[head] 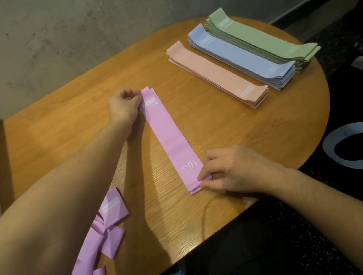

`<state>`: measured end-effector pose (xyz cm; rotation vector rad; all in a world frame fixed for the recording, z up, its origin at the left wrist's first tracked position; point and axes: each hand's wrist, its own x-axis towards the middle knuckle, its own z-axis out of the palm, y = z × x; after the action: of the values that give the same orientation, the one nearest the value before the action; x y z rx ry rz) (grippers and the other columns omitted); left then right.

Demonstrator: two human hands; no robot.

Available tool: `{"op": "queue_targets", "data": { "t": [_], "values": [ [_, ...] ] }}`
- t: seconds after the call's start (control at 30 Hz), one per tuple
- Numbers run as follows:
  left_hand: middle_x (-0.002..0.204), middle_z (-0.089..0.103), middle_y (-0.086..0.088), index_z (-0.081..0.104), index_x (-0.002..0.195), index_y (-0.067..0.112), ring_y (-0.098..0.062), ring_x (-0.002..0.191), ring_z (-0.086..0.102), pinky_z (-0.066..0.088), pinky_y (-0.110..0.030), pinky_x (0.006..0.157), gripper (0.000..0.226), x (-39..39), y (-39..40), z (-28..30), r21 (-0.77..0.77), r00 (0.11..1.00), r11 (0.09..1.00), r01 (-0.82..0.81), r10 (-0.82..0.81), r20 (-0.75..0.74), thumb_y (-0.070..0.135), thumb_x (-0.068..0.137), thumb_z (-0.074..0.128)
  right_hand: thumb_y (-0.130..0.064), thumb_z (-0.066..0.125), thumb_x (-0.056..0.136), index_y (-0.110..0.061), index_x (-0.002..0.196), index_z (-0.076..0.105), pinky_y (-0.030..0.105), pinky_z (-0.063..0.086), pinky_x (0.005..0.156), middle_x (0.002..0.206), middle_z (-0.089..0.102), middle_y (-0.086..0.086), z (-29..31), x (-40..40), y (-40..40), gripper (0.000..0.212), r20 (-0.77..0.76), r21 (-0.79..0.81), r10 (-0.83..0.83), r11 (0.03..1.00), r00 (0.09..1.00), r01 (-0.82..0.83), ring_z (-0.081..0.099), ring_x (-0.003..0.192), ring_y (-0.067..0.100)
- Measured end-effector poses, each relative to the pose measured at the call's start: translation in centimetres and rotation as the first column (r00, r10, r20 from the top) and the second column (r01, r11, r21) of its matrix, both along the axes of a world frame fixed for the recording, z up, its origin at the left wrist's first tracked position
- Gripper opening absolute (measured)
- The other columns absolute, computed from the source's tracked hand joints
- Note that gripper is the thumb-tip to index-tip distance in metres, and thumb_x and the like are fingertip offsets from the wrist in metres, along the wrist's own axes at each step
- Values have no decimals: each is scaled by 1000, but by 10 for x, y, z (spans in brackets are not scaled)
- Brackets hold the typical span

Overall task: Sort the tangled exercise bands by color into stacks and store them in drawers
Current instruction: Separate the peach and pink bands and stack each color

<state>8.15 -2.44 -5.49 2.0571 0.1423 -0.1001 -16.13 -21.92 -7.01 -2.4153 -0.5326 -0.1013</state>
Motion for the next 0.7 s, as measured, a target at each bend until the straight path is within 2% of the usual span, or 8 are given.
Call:
{"op": "queue_targets", "data": {
  "t": [0.1,0.13,0.2,0.23,0.3,0.4,0.53,0.7],
  "values": [
    [98,69,3,68,98,22,-7,80,64,48,-16,56,8,-5,2,-1,35,999,999,32,-33,27,17,93,69,-44,70,85,-33,92,75,18,43,59,85,60,-13,-1,0,0,15,6,-35,-2,999,1000,2,61,72,5],
    [108,66,2,68,97,25,-9,88,65,50,-18,60,8,-6,3,-1,53,998,998,33,-36,53,20,92,70,-47,67,85,-34,95,75,19,46,59,87,60,-13,0,0,0,18,-10,-45,0,999,1000,0,61,74,4],
    [124,55,4,67,94,31,-15,104,63,57,-28,78,8,-10,4,-1,82,994,996,30,-39,106,26,90,73,-53,61,86,-37,99,75,14,45,63,92,61,-15,2,-1,-1,24,-51,-64,5,998,999,-8,61,78,3],
    [126,51,5,67,93,32,-17,109,61,57,-33,88,9,-13,5,-1,88,991,995,41,-52,125,27,90,73,-54,59,87,-37,100,75,9,40,65,94,61,-15,3,-1,-1,27,-71,-60,4,998,997,-8,60,80,2],
    [126,46,6,67,96,30,-15,113,57,51,-30,97,8,-21,5,-2,94,984,992,87,-100,145,27,91,73,-56,57,87,-37,99,75,6,36,65,94,62,-15,5,-2,-1,29,-95,-48,-5,999,995,0,60,83,1],
    [126,46,2,66,101,23,-5,103,52,44,-18,89,9,-35,7,-2,131,971,982,137,-159,177,23,92,70,-55,61,88,-37,101,76,9,36,66,94,61,-15,8,-1,-1,26,-117,-62,0,998,993,-7,58,84,0],
    [122,46,1,67,103,15,20,82,49,38,0,73,10,-54,13,-5,168,955,971,173,-207,213,17,94,67,-49,67,91,-35,108,76,11,35,68,97,59,-16,16,-2,-2,24,-160,-105,21,994,987,-38,50,86,-4],
    [120,48,1,66,95,20,1,81,54,42,-10,77,5,-80,19,-6,223,916,933,282,-331,228,15,96,64,-57,61,91,-35,115,73,15,40,73,100,61,-18,23,-9,1,35,-198,-137,-4,990,980,-24,55,91,-1]
  ]
}}
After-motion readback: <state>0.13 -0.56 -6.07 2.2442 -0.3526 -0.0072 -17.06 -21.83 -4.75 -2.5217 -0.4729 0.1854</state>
